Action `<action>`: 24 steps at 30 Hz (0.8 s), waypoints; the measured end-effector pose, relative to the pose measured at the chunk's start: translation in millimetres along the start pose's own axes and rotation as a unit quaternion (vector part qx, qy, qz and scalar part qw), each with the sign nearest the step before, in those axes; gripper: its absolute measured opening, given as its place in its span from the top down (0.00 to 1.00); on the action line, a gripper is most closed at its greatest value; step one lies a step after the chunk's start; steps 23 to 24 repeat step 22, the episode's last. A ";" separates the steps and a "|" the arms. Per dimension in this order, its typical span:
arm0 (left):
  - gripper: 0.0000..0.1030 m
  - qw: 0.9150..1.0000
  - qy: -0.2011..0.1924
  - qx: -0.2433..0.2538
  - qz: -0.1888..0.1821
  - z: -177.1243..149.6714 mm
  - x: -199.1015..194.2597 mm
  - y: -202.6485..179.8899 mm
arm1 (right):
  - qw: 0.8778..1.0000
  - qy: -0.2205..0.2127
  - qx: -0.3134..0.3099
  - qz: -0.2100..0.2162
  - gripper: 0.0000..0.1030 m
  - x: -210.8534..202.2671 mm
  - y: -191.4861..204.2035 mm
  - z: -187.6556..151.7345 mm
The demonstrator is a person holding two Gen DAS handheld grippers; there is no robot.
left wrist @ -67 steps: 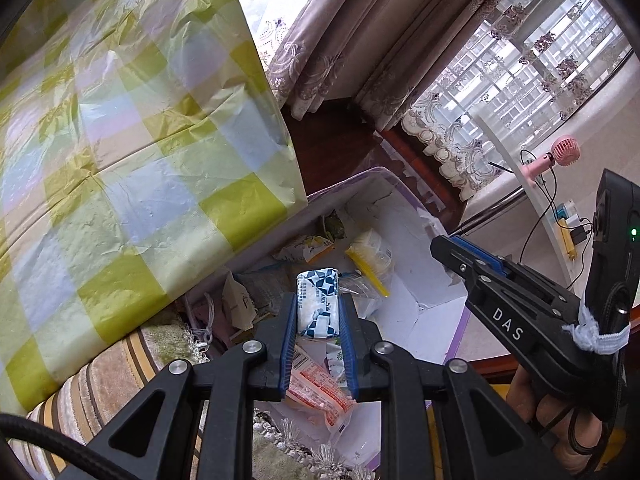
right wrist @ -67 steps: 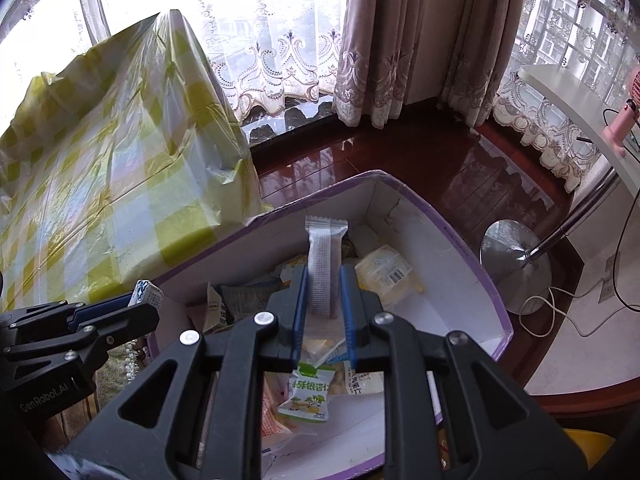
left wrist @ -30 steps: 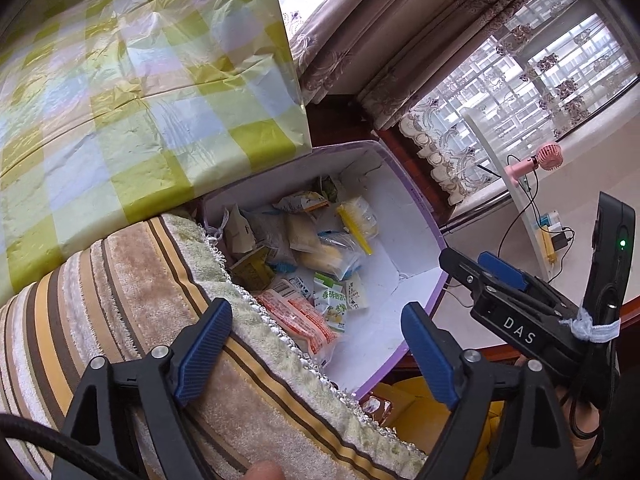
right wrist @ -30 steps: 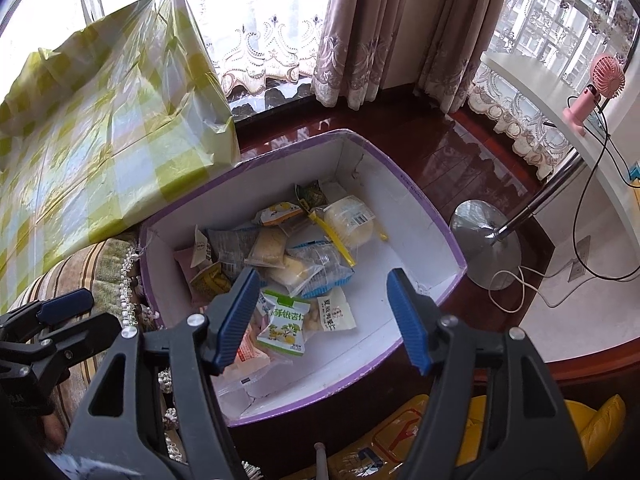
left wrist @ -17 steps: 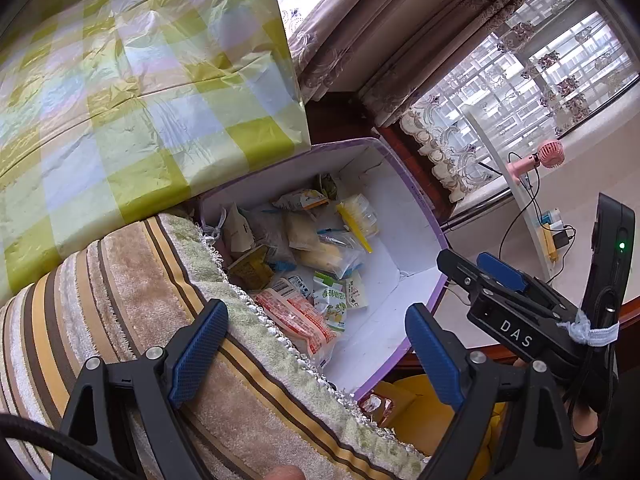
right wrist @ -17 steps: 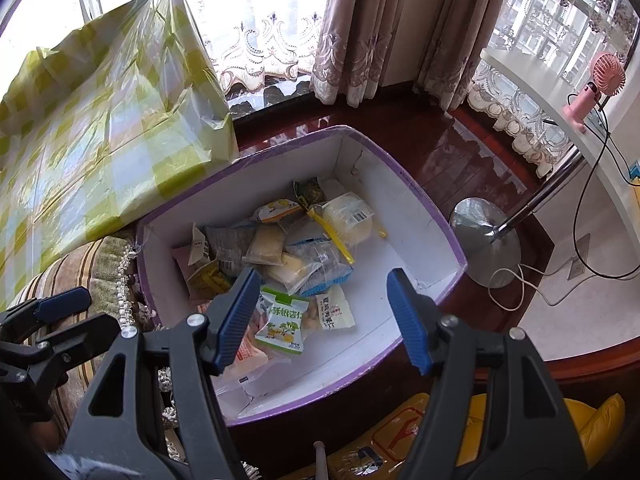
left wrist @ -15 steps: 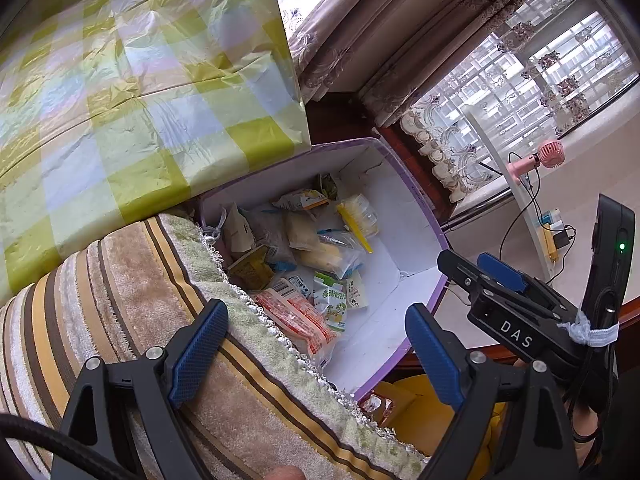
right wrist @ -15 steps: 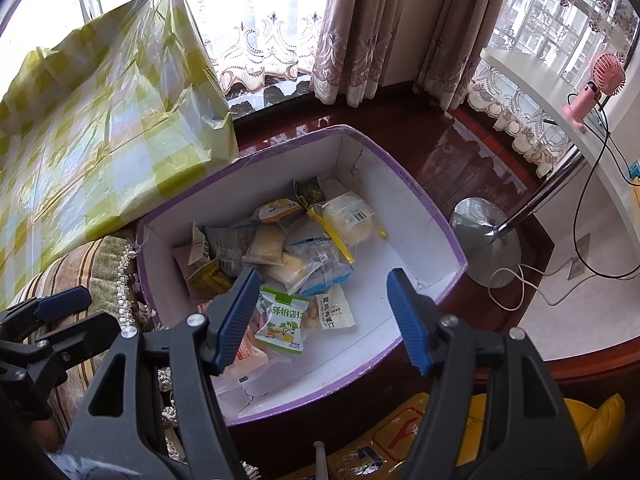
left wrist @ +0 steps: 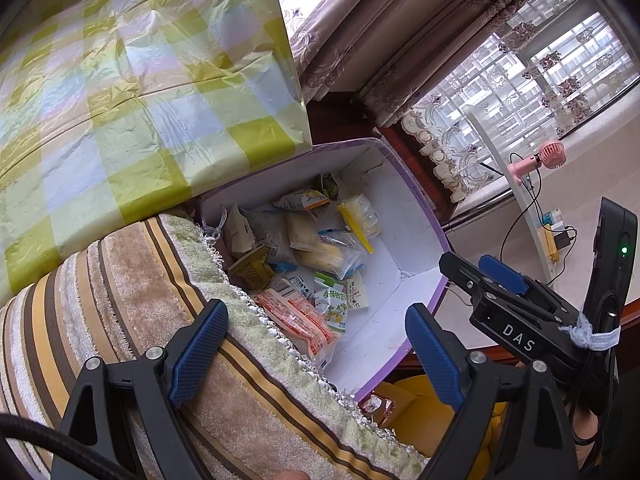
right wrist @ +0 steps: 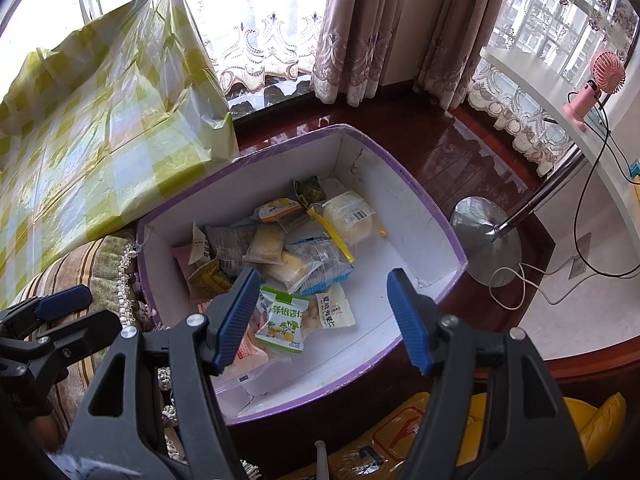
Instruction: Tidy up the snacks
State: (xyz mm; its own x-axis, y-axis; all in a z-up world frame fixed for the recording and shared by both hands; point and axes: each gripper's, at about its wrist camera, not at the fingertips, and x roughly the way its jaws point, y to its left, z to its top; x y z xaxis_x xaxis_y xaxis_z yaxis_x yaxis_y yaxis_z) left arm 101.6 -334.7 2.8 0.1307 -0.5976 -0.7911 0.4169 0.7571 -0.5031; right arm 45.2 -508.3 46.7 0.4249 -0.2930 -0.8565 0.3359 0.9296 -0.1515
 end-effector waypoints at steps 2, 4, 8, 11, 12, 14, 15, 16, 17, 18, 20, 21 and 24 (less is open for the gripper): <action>0.12 1.000 0.000 -0.002 0.000 0.6 0.7 0.3 | 1.000 0.000 0.000 0.000 0.32 0.0 0.2 -0.4; 0.11 1.000 0.000 -0.003 0.001 1.1 1.4 0.1 | 1.000 0.001 -0.001 0.001 0.32 0.0 0.5 0.4; 0.11 1.000 0.000 -0.005 0.002 2.4 2.8 -0.3 | 1.000 0.002 -0.001 0.002 0.32 0.3 0.5 0.5; 0.10 1.000 0.000 -0.006 0.004 3.1 3.7 -1.1 | 1.000 0.002 0.000 0.003 0.32 0.8 -0.4 0.7; 0.10 1.000 0.000 -0.006 0.005 3.4 4.3 -1.5 | 1.000 0.002 0.000 0.003 0.32 0.9 -0.5 0.7; 0.10 1.000 0.000 -0.007 0.006 4.1 5.0 -3.0 | 1.000 0.002 0.000 0.003 0.32 1.1 -1.2 0.7; 0.10 1.000 0.000 -0.005 0.007 4.1 5.5 -3.8 | 1.000 0.002 0.000 0.004 0.32 1.3 -1.2 0.8; 0.10 1.000 -0.001 -0.003 0.009 3.7 5.8 -4.5 | 1.000 0.002 0.001 0.004 0.32 1.7 -1.7 0.7; 0.10 1.000 -0.002 0.000 0.012 3.4 6.4 -5.6 | 1.000 0.003 0.001 0.004 0.32 2.4 -2.5 0.5; 0.10 1.000 -0.001 0.003 0.015 3.5 7.5 -6.8 | 1.000 0.004 0.002 0.005 0.32 3.4 -3.8 0.4; 0.10 1.000 -0.001 0.010 0.021 2.9 8.9 -9.0 | 1.000 0.003 0.005 0.006 0.32 3.5 -5.5 -0.8; 0.10 1.000 -0.001 0.012 0.023 2.7 9.3 -9.9 | 1.000 0.003 0.006 0.006 0.32 3.3 -6.4 -1.1; 0.09 1.000 -0.001 0.014 0.022 3.4 9.1 -10.4 | 1.000 0.003 0.008 0.007 0.32 2.9 -7.2 -1.2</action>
